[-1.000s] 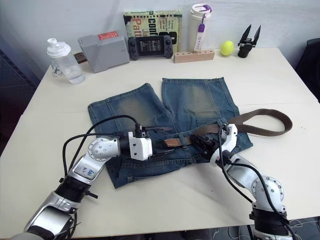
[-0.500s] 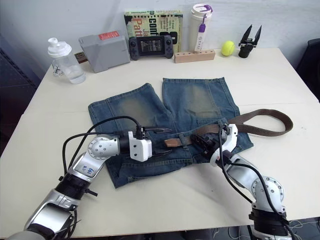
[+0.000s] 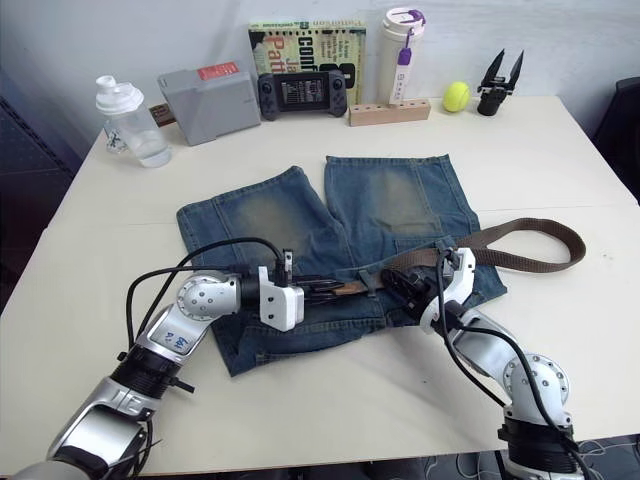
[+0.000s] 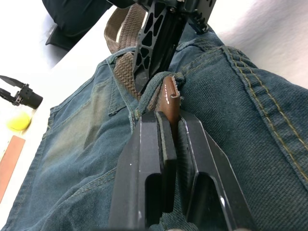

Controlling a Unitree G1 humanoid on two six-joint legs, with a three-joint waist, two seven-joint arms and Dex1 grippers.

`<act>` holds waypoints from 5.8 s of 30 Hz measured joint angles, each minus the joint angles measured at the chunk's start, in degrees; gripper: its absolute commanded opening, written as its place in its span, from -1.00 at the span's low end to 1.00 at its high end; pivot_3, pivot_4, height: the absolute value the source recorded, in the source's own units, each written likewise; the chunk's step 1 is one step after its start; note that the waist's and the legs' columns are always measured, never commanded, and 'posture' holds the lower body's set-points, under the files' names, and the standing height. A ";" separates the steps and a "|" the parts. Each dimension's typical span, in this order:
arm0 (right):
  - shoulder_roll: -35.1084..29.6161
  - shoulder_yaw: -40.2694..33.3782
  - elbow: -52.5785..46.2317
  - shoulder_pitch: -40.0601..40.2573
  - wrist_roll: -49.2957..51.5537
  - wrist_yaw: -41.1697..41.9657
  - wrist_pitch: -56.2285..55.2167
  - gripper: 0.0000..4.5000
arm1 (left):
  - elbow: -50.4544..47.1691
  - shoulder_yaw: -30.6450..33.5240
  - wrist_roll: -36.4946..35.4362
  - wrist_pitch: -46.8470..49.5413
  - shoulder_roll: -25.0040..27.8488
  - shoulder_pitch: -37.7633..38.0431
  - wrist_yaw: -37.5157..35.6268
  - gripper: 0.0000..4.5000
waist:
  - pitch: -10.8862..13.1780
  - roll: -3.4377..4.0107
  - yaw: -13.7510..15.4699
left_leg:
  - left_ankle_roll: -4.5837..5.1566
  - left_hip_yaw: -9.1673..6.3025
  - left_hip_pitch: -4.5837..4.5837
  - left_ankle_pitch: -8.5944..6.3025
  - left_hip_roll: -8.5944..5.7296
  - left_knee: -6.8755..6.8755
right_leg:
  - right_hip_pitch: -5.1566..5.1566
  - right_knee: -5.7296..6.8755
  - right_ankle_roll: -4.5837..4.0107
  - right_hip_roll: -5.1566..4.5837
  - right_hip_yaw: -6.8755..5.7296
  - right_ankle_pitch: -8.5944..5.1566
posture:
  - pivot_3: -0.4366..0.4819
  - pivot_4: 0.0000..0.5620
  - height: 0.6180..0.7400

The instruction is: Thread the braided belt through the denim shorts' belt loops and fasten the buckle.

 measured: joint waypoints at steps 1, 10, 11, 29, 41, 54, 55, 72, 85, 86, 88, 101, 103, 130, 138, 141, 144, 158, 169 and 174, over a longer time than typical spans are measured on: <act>-0.13 -0.14 -0.23 0.02 -0.03 -0.32 -0.05 -0.48 | -0.07 0.00 0.18 -0.16 0.03 0.00 0.00 -1.00 | 0.00 0.00 0.01 | 0.00 0.00 0.00 0.00 0.00 0.00 | 0.00 0.00 0.00 0.00 0.00 0.00 | -0.05 -0.47 0.76; -19.40 -7.01 -14.05 4.80 -2.61 15.12 0.98 0.99 | -0.56 0.09 0.74 -0.15 0.11 0.28 0.12 -1.00 | 0.04 0.08 0.16 | 0.10 -0.02 -0.02 -0.05 0.03 0.00 | 0.00 -0.05 0.02 -0.07 0.01 0.01 | -0.05 -0.47 0.76; -22.50 -7.08 -17.36 5.94 -7.30 20.49 -0.10 0.99 | -0.56 0.11 0.74 -0.09 0.04 0.28 0.12 -1.00 | -0.02 -0.06 0.16 | 0.10 -0.05 0.00 -0.06 0.04 0.03 | 0.03 -0.07 0.02 0.00 -0.04 0.01 | -0.05 -0.47 0.76; -35.49 22.45 -3.08 10.09 -94.29 37.66 -52.43 0.47 | -0.42 0.06 0.75 0.36 -1.15 0.63 0.28 -1.00 | -0.29 -0.79 0.12 | 0.09 0.00 0.23 -0.06 0.01 0.16 | 0.35 -0.16 0.14 -0.05 -0.04 0.08 | -0.05 -0.47 0.76; -29.17 16.99 13.41 4.33 -96.87 33.70 -45.69 -0.99 | -0.81 0.01 1.55 0.36 -1.06 0.65 0.59 -1.00 | -0.41 -0.95 1.31 | 0.24 -0.15 0.16 -0.03 -0.07 0.33 | 0.49 -0.19 0.27 -0.31 -0.02 0.17 | -0.05 -0.47 0.76; -30.78 12.91 23.77 0.29 -98.72 33.30 -41.17 -0.78 | -2.47 0.02 1.99 0.33 -0.49 1.44 0.59 -1.00 | -0.44 -0.75 1.79 | 0.17 -0.27 0.06 0.01 -0.04 0.22 | 0.44 -0.23 0.26 -0.13 -0.18 0.15 | -0.05 -0.47 0.76; -30.78 12.39 22.91 0.95 -98.65 33.80 -40.75 -0.56 | -2.48 0.02 1.99 0.33 -0.49 1.45 0.59 -1.00 | -0.44 -0.75 1.79 | 0.17 -0.27 0.05 0.01 -0.04 0.20 | 0.43 -0.24 0.26 -0.13 -0.19 0.16 | -0.05 -0.47 0.76; -31.71 -12.45 -8.60 2.65 -38.40 59.14 16.47 0.96 | -2.54 0.94 7.73 -9.27 0.70 1.46 8.11 -1.00 | -0.15 -0.22 1.58 | 0.21 -0.78 0.00 -0.02 0.04 0.26 | 0.30 -0.19 0.19 -0.18 -0.12 0.17 | -0.05 -0.47 0.76; -1.93 -6.44 0.18 -0.13 22.04 -3.14 13.08 0.96 | -1.94 1.51 13.08 -15.38 1.16 -0.36 15.02 -1.00 | -0.17 -0.11 1.11 | 0.18 -0.25 -0.21 0.00 -0.26 0.28 | 0.14 -0.12 0.18 -0.15 -0.20 0.22 | -0.05 -0.47 0.76; -0.39 -6.37 0.18 -0.11 23.44 -5.39 10.83 0.96 | -1.94 1.48 13.08 -15.38 1.16 -0.36 15.02 -1.00 | -0.17 -0.11 1.06 | 0.17 -0.25 -0.21 0.00 -0.26 0.26 | 0.14 -0.13 0.18 -0.15 -0.19 0.22 | -0.05 -0.47 0.76; 2.87 -6.33 0.15 -0.01 24.82 -9.51 6.90 0.96 | -1.94 1.47 13.08 -15.38 1.33 -0.35 15.02 -1.00 | -0.17 -0.10 0.98 | 0.17 -0.22 -0.20 0.00 -0.23 0.22 | 0.12 -0.13 0.18 -0.13 -0.17 0.22 | -0.05 -0.47 0.76; 3.97 -7.87 0.15 0.56 25.60 -14.82 2.13 -0.27 | -1.93 1.29 13.05 -15.39 1.80 -0.25 14.99 -1.00 | -0.18 -0.08 0.14 | 0.18 -0.09 -0.20 0.00 -0.15 0.11 | 0.02 -0.16 0.18 -0.11 -0.08 0.22 | -0.05 -0.47 0.76; 3.65 -7.83 0.15 0.55 25.60 -14.82 1.93 -0.74 | -1.93 1.28 13.05 -15.39 1.80 -0.25 14.99 -1.00 | -0.18 -0.08 0.13 | 0.18 -0.09 -0.20 0.00 -0.11 0.11 | 0.02 -0.15 0.18 -0.11 -0.08 0.22 | -0.05 -0.47 0.76; -8.34 -9.66 3.92 -0.27 17.57 -5.72 -3.40 -1.00 | -29.96 8.10 -30.98 36.79 8.43 21.77 0.90 0.54 | -0.13 0.07 0.10 | 0.21 0.06 -0.17 -0.03 0.02 0.10 | -0.06 -0.15 0.17 -0.13 0.11 0.21 | -0.05 -0.47 0.76; -8.34 -8.91 3.63 0.16 15.18 -4.17 -3.46 -1.00 | -30.52 8.21 -30.74 38.04 7.69 21.98 1.48 0.54 | -0.13 0.07 0.11 | 0.20 0.09 -0.17 -0.03 0.00 0.09 | -0.06 -0.15 0.17 -0.11 0.11 0.21 | -0.05 -0.47 0.76; -8.29 -7.00 2.27 1.74 13.06 -3.36 -2.69 -1.00 | -31.18 8.36 -30.31 38.12 7.66 21.98 1.44 0.54 | -0.13 0.07 0.11 | 0.20 0.11 -0.16 -0.03 -0.01 0.09 | -0.06 -0.16 0.16 -0.10 0.12 0.21 | -0.05 -0.47 0.76; -6.24 -4.34 0.18 2.95 11.25 -2.56 -2.57 -1.00 | -31.22 8.77 -29.61 38.15 7.47 21.96 1.31 0.54 | -0.13 0.08 0.08 | 0.18 0.12 -0.15 -0.04 -0.04 0.09 | -0.06 -0.16 0.16 -0.07 0.12 0.21 | -0.05 -0.47 0.76; -3.24 0.15 0.34 2.94 9.08 -4.20 -2.25 -1.00 | -15.55 0.25 -0.94 9.10 7.58 13.83 2.88 0.54 | -0.13 0.09 0.19 | 0.14 0.25 -0.06 -0.06 -0.10 0.03 | -0.08 -0.15 0.08 -0.03 0.13 0.17 | -0.05 -0.47 0.76; -2.09 0.05 0.75 3.06 9.83 -5.08 -2.44 -1.00 | -4.61 -1.08 6.87 -4.89 1.69 8.57 8.89 0.54 | -0.14 0.09 0.01 | 0.15 0.26 -0.01 -0.06 0.01 0.00 | -0.08 -0.12 0.08 -0.06 0.11 0.17 | -0.05 -0.47 0.76; -1.44 -0.01 0.73 3.05 9.95 -5.52 -2.71 -1.00 | -1.67 -2.23 8.37 -6.20 0.75 8.33 9.11 0.54 | -0.14 0.09 0.01 | 0.16 0.26 -0.01 -0.07 0.05 0.01 | -0.08 -0.12 0.08 -0.08 0.10 0.17 | -0.05 -0.47 0.76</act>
